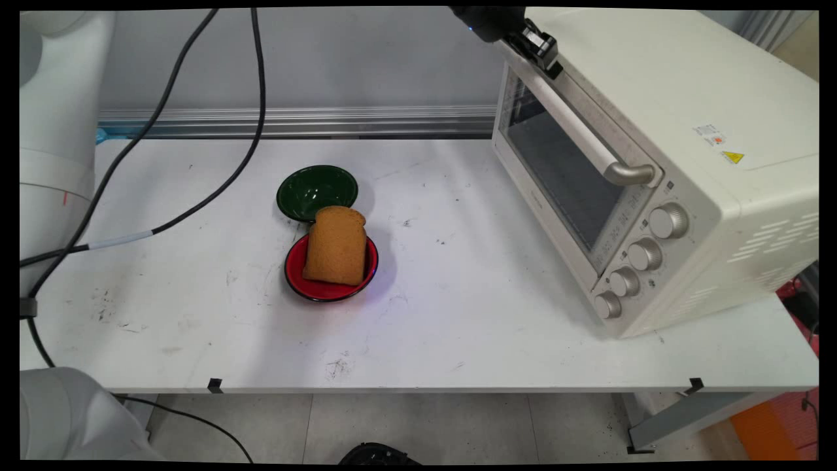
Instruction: Open the oven
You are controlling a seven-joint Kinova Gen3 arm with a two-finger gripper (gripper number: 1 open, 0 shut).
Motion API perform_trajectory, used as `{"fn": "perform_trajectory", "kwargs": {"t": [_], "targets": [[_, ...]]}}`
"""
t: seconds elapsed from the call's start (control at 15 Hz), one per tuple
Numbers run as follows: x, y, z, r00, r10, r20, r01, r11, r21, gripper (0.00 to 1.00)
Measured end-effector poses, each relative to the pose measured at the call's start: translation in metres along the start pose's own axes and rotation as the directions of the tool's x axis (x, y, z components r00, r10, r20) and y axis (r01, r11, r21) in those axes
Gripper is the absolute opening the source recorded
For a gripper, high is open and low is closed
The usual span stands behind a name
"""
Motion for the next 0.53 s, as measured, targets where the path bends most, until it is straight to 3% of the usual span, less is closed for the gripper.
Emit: {"fn": "perform_trajectory", "kwargs": {"t": [0.53], "targets": [[-0.0077, 0.0015, 0.0087, 1.0, -0.012, 0.013, 0.012, 1.0, -0.008, 0.0]]}}
